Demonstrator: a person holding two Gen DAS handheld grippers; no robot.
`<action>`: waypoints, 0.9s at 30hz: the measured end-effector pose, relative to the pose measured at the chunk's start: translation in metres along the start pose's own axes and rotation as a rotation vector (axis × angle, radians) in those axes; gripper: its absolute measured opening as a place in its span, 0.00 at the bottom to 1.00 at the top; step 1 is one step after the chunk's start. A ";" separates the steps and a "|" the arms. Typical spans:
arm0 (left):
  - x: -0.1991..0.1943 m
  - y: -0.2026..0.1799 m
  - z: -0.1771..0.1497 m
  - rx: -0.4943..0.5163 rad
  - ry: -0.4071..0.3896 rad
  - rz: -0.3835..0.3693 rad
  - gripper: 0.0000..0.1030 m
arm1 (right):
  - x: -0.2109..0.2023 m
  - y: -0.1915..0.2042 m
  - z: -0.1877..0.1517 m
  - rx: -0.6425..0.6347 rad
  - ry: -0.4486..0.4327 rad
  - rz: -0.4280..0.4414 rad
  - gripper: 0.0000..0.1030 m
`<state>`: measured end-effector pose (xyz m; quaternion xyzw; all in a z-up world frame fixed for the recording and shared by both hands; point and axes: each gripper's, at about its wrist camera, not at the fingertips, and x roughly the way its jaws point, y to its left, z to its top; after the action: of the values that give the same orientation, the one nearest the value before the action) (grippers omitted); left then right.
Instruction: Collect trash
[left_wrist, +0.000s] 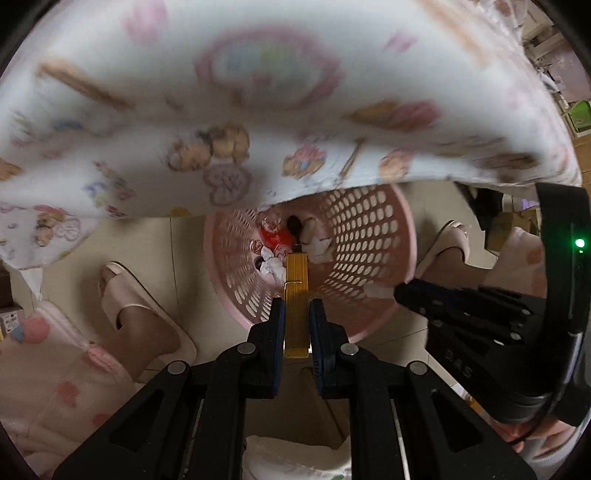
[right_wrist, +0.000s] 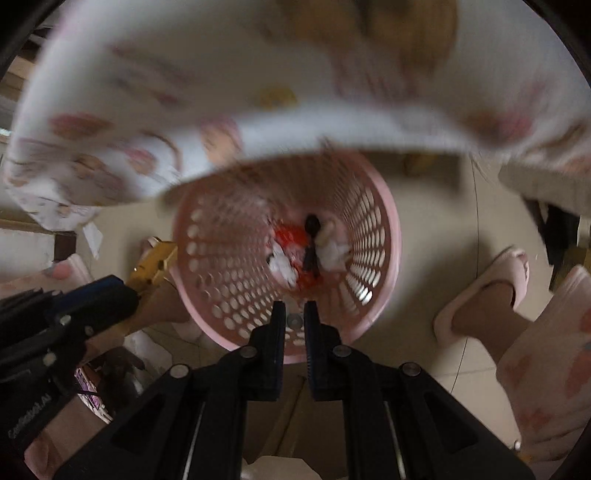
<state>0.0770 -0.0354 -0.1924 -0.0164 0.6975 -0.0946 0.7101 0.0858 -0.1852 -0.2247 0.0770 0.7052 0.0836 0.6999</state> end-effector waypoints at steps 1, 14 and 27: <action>0.003 0.002 0.000 -0.003 -0.011 -0.014 0.12 | 0.004 -0.002 -0.001 0.018 0.022 0.015 0.09; 0.009 -0.001 0.000 0.008 -0.042 0.045 0.42 | -0.005 0.000 -0.005 0.025 -0.001 0.000 0.29; -0.076 0.006 -0.003 -0.016 -0.307 0.139 0.66 | -0.101 0.009 -0.013 -0.022 -0.329 -0.066 0.44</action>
<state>0.0738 -0.0177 -0.1187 0.0121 0.5808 -0.0360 0.8132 0.0738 -0.1991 -0.1239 0.0587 0.5821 0.0543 0.8092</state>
